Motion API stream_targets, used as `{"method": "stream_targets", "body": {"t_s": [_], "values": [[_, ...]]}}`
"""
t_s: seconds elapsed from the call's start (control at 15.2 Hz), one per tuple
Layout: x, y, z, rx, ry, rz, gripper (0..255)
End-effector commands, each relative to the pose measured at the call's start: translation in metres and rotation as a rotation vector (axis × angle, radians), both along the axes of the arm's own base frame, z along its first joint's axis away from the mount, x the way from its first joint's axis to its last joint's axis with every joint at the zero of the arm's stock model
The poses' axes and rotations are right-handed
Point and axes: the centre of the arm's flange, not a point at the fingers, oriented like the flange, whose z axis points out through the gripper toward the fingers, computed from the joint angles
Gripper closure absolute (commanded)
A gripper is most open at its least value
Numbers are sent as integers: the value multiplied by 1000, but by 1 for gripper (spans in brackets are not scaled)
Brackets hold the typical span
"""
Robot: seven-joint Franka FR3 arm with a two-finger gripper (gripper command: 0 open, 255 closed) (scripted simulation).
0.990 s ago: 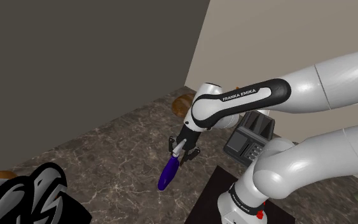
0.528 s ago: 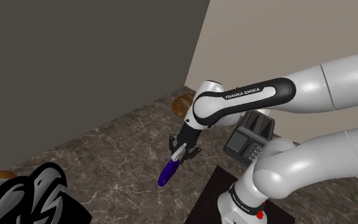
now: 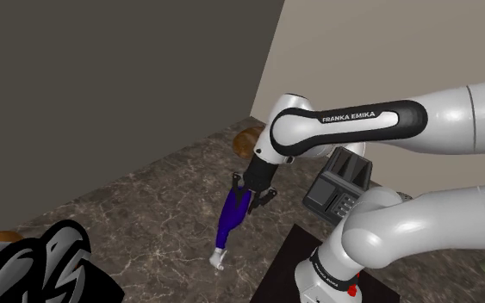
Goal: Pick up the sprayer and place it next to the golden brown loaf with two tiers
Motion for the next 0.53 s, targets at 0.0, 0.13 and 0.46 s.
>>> {"method": "stream_targets", "body": {"t_s": [0.0, 0.13, 0.46], "values": [[0, -1, 10, 0, 1, 0, 255], [0, -1, 21, 0, 1, 0, 255], [0, -1, 47, 0, 1, 0, 255]]}}
